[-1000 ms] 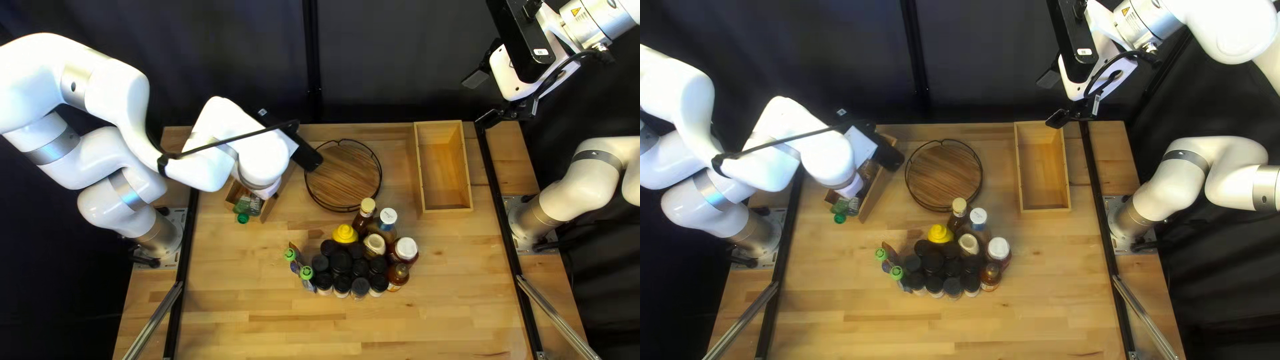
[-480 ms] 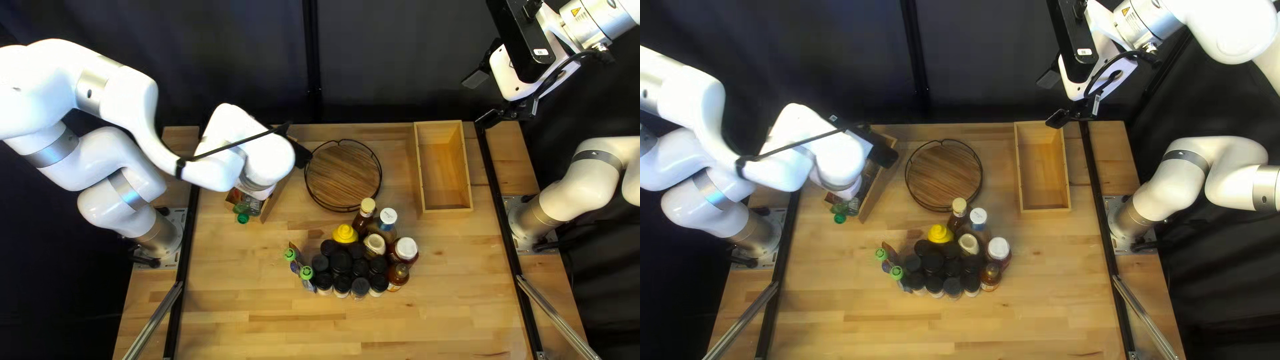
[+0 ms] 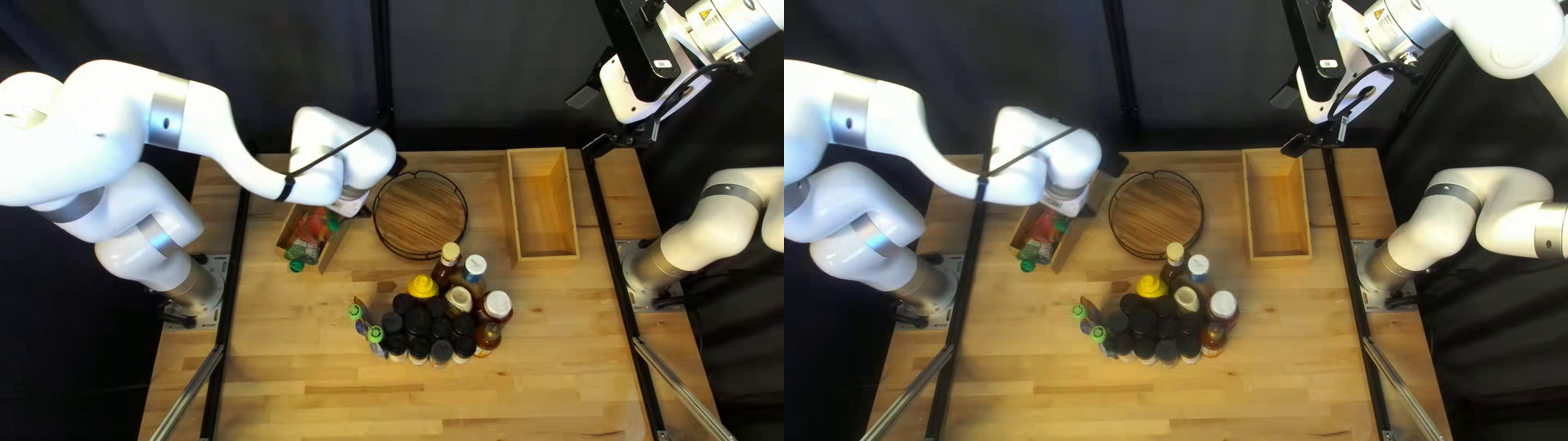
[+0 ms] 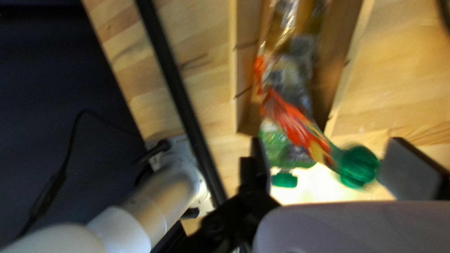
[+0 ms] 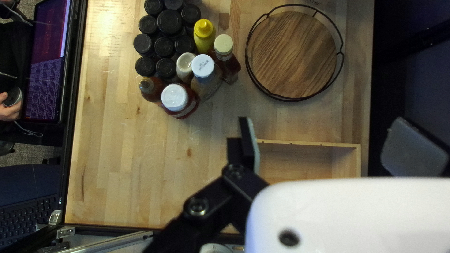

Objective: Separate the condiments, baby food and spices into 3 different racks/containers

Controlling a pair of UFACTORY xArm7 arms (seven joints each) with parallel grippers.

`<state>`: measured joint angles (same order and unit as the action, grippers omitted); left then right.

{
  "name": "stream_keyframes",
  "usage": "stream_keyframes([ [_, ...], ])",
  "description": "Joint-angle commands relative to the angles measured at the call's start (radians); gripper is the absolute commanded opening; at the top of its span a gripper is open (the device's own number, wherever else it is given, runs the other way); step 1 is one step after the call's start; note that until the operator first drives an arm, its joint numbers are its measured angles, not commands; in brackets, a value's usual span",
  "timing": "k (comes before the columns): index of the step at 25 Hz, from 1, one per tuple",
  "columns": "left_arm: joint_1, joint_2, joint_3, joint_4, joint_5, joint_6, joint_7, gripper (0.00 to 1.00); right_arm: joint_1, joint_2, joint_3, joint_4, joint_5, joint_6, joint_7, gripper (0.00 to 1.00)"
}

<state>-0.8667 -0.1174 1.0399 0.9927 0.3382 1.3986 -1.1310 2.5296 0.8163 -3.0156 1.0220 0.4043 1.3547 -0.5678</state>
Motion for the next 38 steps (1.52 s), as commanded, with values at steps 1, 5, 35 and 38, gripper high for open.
stream_keyframes([
  [1,0.021,-0.096,-0.027,-0.01,0.072,-0.011,-0.009,1.0,0.0,0.0,0.0,0.0,0.0,0.0,0.0,1.0],
  [5,0.032,-0.174,-0.074,-0.025,0.124,0.0,-0.024,1.0,0.0,0.0,0.0,0.0,0.0,0.0,0.0,1.0],
  [35,-0.293,-0.426,-0.228,-0.433,0.372,-0.311,0.614,1.0,0.0,0.0,0.0,0.0,0.0,0.0,0.0,1.0],
  [38,-0.306,-0.364,-0.25,-0.453,0.417,-0.332,0.557,1.0,0.0,0.0,0.0,0.0,0.0,0.0,0.0,1.0],
])
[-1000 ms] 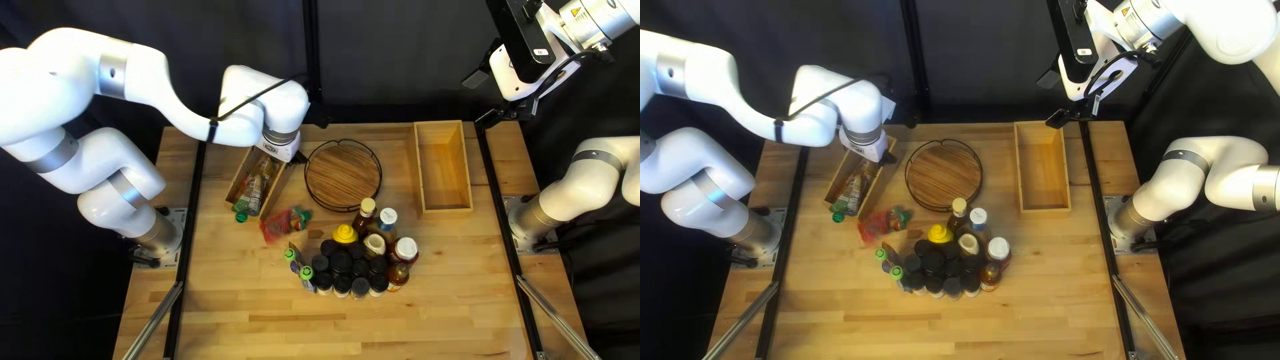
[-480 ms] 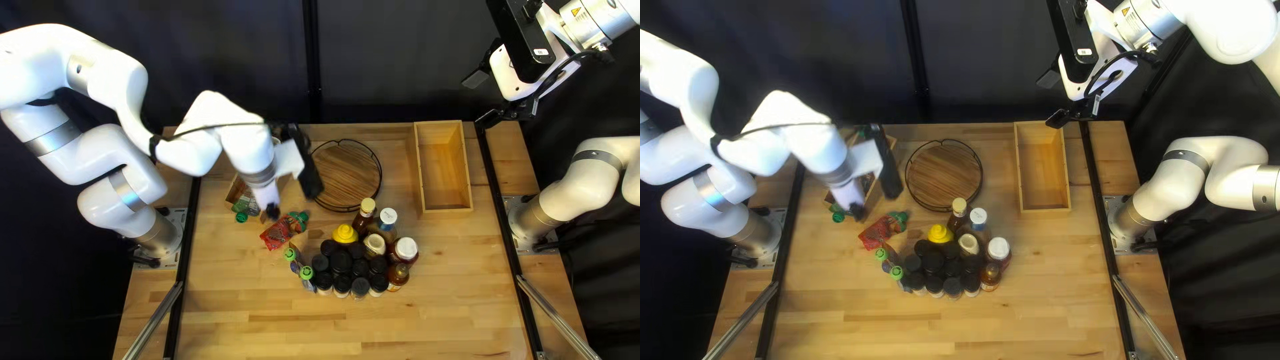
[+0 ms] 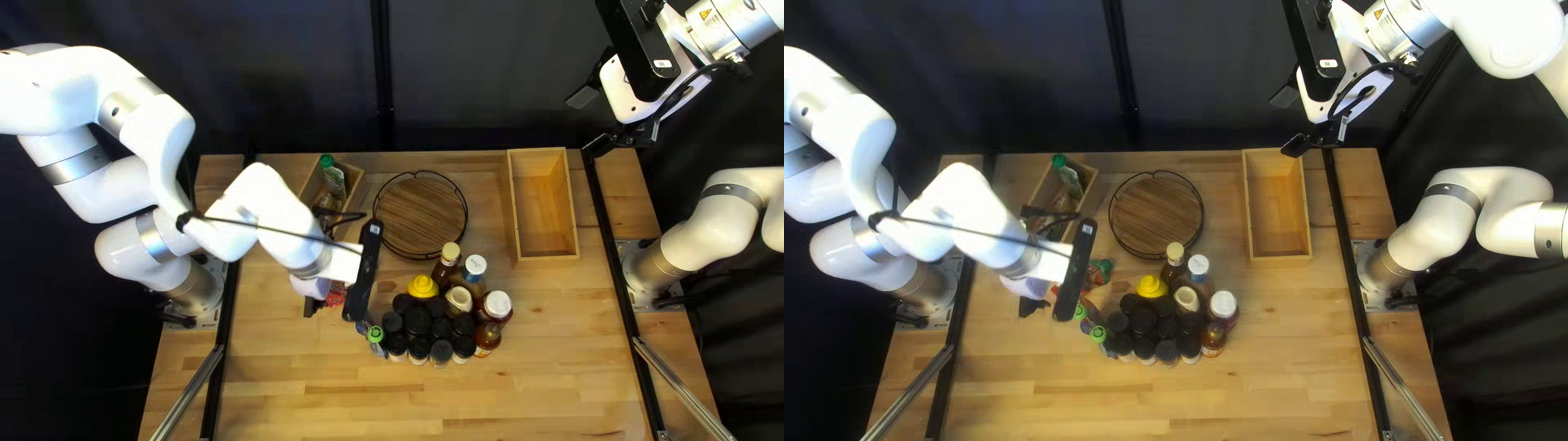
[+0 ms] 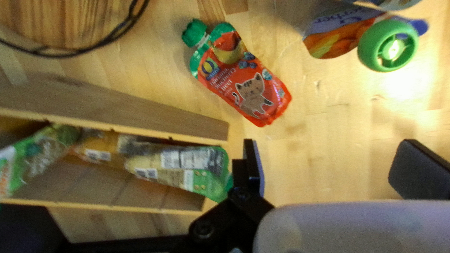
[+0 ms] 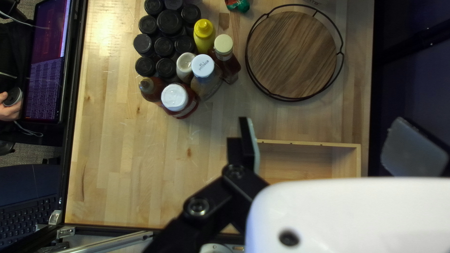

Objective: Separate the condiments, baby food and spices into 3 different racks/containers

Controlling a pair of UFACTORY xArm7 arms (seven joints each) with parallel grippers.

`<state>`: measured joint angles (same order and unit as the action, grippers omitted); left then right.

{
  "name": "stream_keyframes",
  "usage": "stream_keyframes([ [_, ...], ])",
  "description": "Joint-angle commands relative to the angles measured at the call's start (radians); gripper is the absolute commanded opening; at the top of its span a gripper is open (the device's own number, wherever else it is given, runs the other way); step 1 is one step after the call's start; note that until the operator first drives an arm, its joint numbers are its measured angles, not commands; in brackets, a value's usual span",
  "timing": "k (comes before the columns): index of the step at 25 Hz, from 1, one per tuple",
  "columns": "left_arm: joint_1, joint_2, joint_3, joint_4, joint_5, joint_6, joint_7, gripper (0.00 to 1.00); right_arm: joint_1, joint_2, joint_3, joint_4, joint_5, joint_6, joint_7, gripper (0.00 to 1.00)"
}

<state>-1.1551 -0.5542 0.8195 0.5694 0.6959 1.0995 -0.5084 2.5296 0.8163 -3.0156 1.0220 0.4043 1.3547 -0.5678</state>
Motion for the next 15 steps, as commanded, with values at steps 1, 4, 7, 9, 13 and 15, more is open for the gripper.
stream_keyframes([
  [1,-0.02,0.082,-0.032,-0.035,0.066,-0.037,-0.075,1.0,0.0,0.0,0.0,0.0,0.0,0.0,0.0,1.0],
  [4,-0.035,0.12,-0.035,-0.05,0.077,-0.055,-0.087,1.0,0.0,0.0,0.0,0.0,0.0,0.0,0.0,1.0],
  [7,-0.047,0.144,-0.019,-0.063,0.081,-0.084,-0.067,1.0,0.0,0.0,0.0,0.0,0.0,0.0,0.0,1.0],
  [9,-0.049,0.154,-0.009,-0.069,0.084,-0.099,-0.054,1.0,0.0,0.0,0.0,0.0,0.0,0.0,0.0,1.0],
  [13,-0.047,0.167,0.0,-0.087,0.102,-0.126,-0.055,1.0,0.0,0.0,0.0,0.0,0.0,0.0,0.0,1.0],
  [15,-0.047,0.18,0.007,-0.096,0.112,-0.147,-0.062,1.0,0.0,0.0,0.0,0.0,0.0,0.0,0.0,1.0],
])
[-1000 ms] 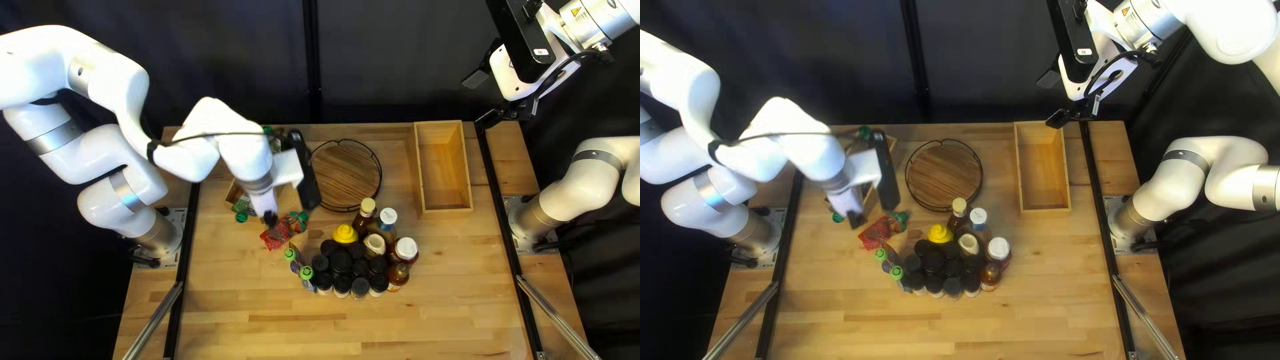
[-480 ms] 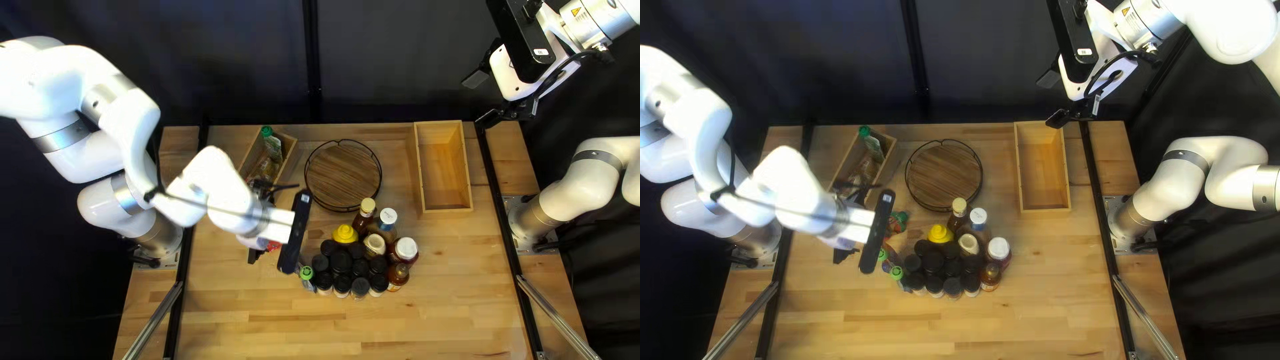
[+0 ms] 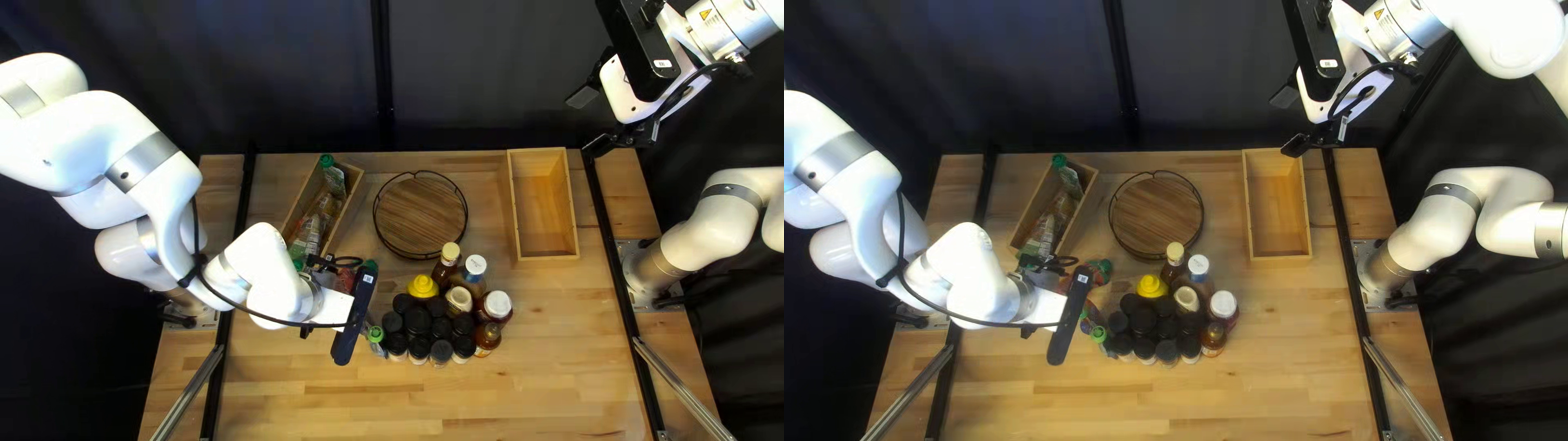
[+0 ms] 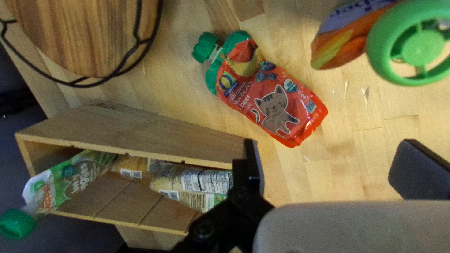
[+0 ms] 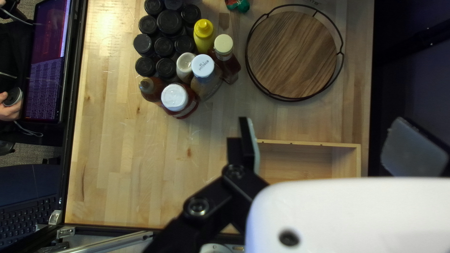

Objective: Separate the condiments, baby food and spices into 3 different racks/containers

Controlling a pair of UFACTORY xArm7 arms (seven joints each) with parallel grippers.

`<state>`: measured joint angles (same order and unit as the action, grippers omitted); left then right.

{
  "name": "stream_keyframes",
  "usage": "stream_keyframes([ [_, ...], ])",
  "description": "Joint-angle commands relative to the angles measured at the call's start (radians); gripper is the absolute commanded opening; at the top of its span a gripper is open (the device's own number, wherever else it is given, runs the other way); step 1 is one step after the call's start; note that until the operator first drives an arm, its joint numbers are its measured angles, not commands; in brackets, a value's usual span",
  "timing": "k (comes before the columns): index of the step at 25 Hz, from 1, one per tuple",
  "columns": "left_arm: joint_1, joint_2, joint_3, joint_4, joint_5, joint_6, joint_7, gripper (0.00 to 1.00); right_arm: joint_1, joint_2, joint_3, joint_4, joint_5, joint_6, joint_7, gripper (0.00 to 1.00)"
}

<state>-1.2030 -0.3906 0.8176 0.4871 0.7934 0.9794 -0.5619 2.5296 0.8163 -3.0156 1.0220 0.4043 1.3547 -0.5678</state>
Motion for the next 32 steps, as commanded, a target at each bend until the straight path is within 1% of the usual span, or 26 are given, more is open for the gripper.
stream_keyframes([
  [1,0.001,0.02,0.01,-0.016,0.017,-0.033,-0.011,1.0,0.0,0.0,0.0,0.0,0.0,0.0,0.0,1.0],
  [6,0.005,0.035,0.014,-0.035,0.034,-0.064,-0.039,1.0,0.0,0.0,0.0,0.0,0.0,0.0,0.0,1.0],
  [9,0.02,0.022,0.021,-0.046,0.051,-0.091,-0.055,1.0,0.0,0.0,0.0,0.0,0.0,0.0,0.0,1.0],
  [12,0.026,0.053,0.038,-0.039,0.052,-0.131,-0.097,1.0,0.0,0.0,0.0,0.0,0.0,0.0,0.0,1.0],
  [14,0.032,0.06,0.036,-0.029,0.046,-0.128,-0.13,1.0,0.0,0.0,0.0,0.0,0.0,0.0,0.0,1.0],
  [17,0.065,-0.01,-0.018,0.016,0.01,-0.008,-0.214,1.0,0.0,0.0,0.0,0.0,0.0,0.0,0.0,1.0],
  [19,0.076,-0.06,-0.059,0.053,-0.021,0.07,-0.249,1.0,0.0,0.0,0.0,0.0,0.0,0.0,0.0,1.0],
  [21,0.066,-0.093,-0.078,0.092,-0.06,0.115,-0.241,1.0,0.0,0.0,0.0,0.0,0.0,0.0,0.0,1.0],
  [23,0.041,-0.11,-0.068,0.129,-0.104,0.116,-0.204,1.0,0.0,0.0,0.0,0.0,0.0,0.0,0.0,1.0],
  [27,0.002,-0.113,-0.015,0.146,-0.145,0.049,-0.115,1.0,0.0,0.0,0.0,0.0,0.0,0.0,0.0,1.0],
  [32,-0.012,-0.088,0.024,0.134,-0.125,-0.013,-0.06,1.0,0.0,0.0,0.0,0.0,0.0,0.0,0.0,1.0],
])
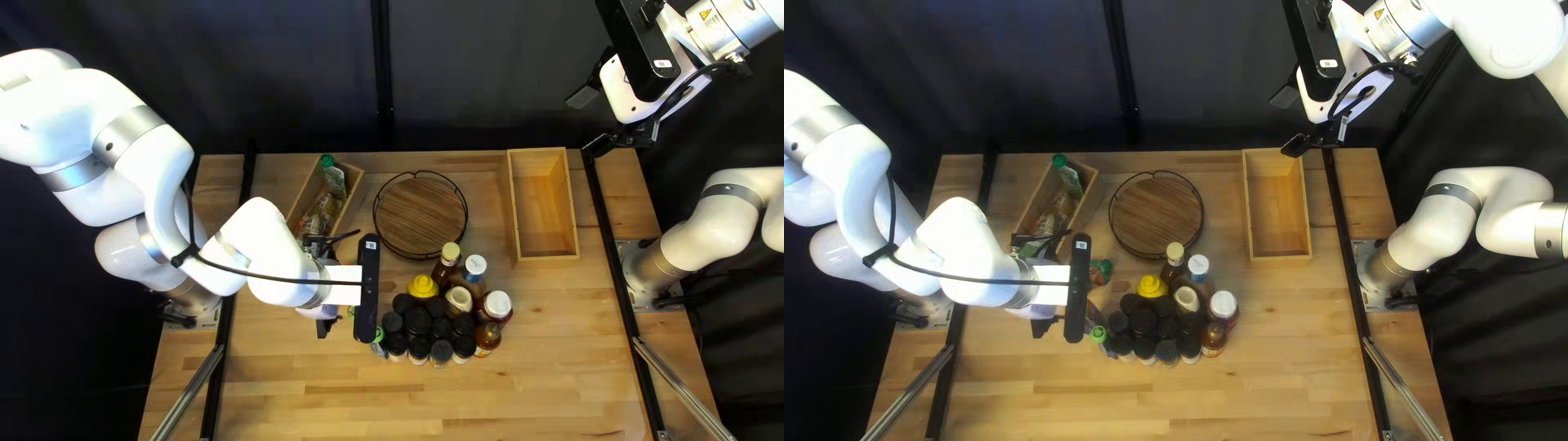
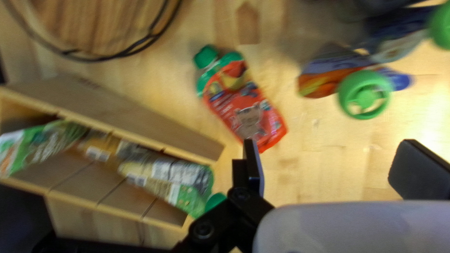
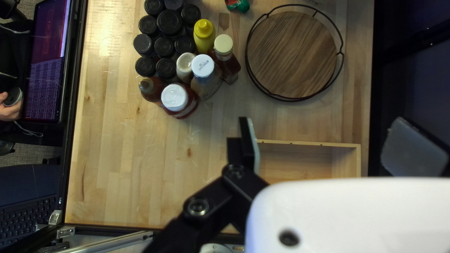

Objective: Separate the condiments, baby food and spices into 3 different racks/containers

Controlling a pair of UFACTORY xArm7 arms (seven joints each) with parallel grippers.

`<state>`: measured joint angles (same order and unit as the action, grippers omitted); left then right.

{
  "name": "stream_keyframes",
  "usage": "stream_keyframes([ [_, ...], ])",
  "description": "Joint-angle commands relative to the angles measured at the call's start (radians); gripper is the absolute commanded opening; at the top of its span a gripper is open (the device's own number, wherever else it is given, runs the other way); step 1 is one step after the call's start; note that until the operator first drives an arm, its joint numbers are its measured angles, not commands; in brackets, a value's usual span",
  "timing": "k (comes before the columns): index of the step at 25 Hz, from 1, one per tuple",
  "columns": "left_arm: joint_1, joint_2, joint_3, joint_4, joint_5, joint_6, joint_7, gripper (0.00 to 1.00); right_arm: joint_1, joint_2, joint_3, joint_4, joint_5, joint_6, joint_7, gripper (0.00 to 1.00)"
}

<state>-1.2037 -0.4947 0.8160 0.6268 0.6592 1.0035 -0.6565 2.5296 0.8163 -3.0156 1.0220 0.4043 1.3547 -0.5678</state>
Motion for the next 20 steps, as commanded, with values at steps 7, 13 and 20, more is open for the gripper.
stream_keyframes([
  [7,-0.058,0.065,0.1,0.009,-0.028,-0.105,0.114,1.0,0.0,0.0,0.0,0.0,0.0,0.0,0.0,1.0],
  [13,-0.1,0.106,0.148,0.034,-0.068,-0.124,0.172,0.0,0.0,0.0,0.0,0.0,0.0,0.0,0.0,1.0],
  [20,-0.086,0.057,0.114,0.046,-0.069,-0.045,0.19,0.0,0.0,0.0,0.0,0.0,0.0,0.0,0.0,1.0],
])
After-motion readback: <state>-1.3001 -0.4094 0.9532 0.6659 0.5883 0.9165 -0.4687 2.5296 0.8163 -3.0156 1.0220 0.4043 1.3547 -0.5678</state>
